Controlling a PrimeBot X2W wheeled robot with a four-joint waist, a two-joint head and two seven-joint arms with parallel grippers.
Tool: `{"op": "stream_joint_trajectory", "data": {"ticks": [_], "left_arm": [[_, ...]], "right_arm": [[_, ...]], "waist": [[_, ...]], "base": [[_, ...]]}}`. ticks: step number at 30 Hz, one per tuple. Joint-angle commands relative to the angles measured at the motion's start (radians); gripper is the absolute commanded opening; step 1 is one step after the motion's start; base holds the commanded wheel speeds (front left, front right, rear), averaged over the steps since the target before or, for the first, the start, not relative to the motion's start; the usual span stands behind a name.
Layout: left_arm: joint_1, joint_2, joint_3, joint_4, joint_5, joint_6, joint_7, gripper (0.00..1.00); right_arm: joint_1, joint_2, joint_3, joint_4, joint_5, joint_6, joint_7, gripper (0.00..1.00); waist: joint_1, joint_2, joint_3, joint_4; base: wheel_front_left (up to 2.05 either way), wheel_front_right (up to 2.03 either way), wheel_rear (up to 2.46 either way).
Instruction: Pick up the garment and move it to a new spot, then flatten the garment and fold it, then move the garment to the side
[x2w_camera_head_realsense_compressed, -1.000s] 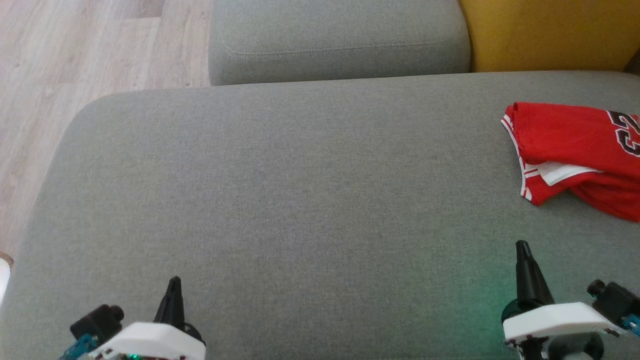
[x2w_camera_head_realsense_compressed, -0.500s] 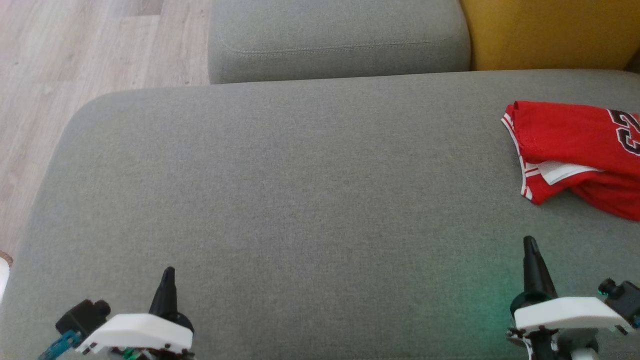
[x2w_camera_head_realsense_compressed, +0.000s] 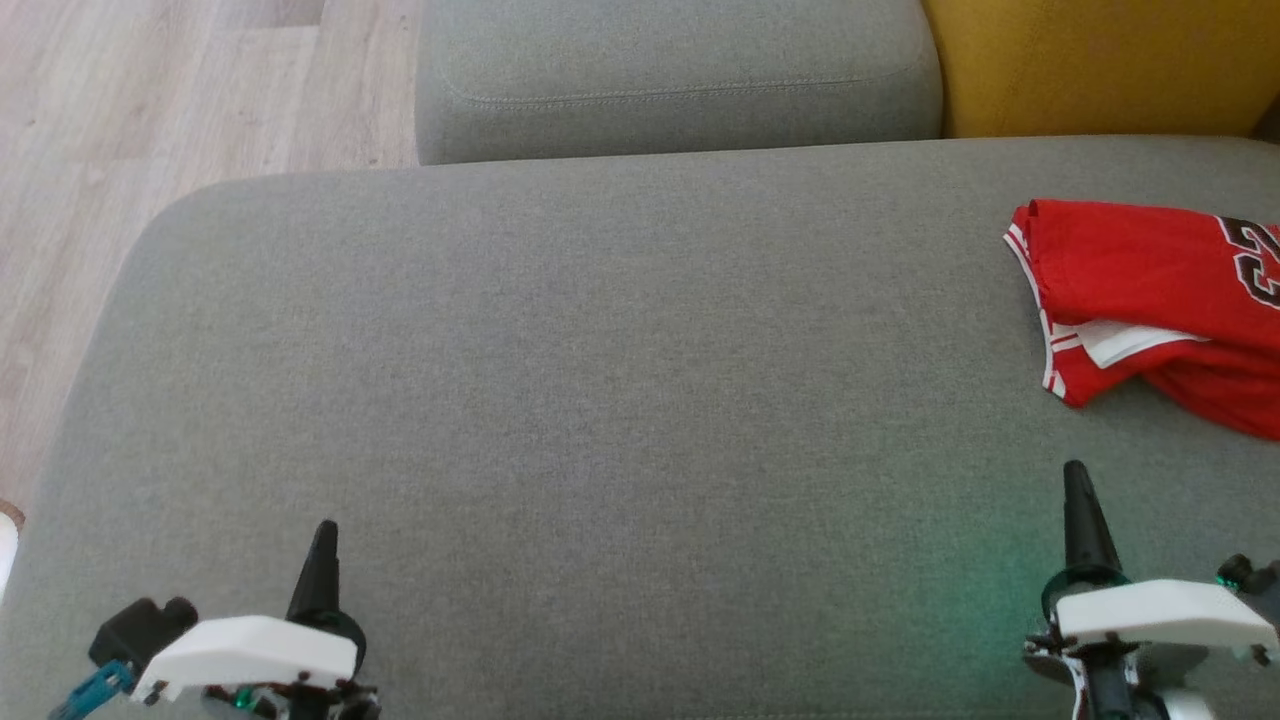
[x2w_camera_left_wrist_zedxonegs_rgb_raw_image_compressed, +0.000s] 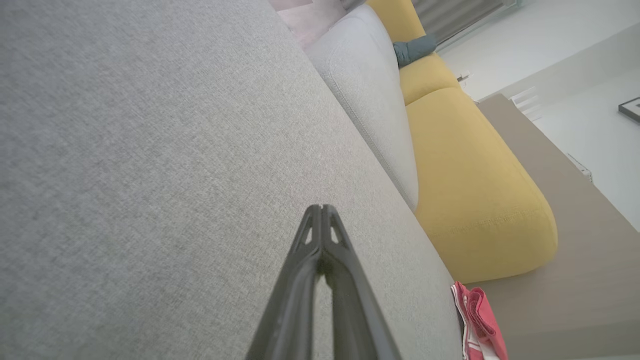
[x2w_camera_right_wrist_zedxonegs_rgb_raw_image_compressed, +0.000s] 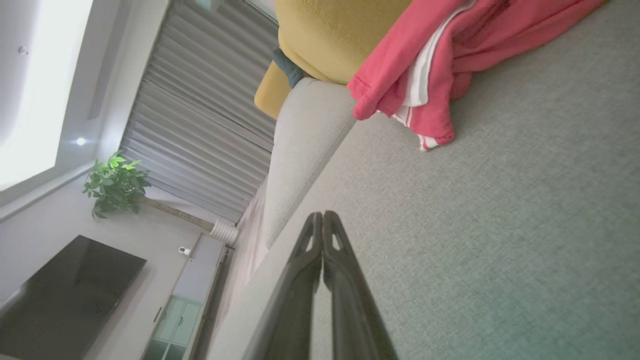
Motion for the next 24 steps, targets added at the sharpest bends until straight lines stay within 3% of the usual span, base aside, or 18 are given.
{"op": "stream_joint_trajectory", "data": {"ticks": [1,24], "left_arm": [[-0.062,0.003,0.036,-0.033,-0.036,-0.012,0.008,0.00],[-0.103,0.001,0.094,-0.033,-0.272,-0.058,0.071,0.00]], "right_arm": [[-0.056,-0.021,0.003,-0.031,0.039,-0.001,0.011,0.00],[-0.089,-0.022,-0.027,-0.028,0.283,-0.001,0.064,0.00]], "waist": [[0.0000,0.0000,0.001,0.000],[0.0000,0.0000,0.008,0.000]], "base": [[0.00,0.00,0.00],[0.00,0.00,0.00]]}}
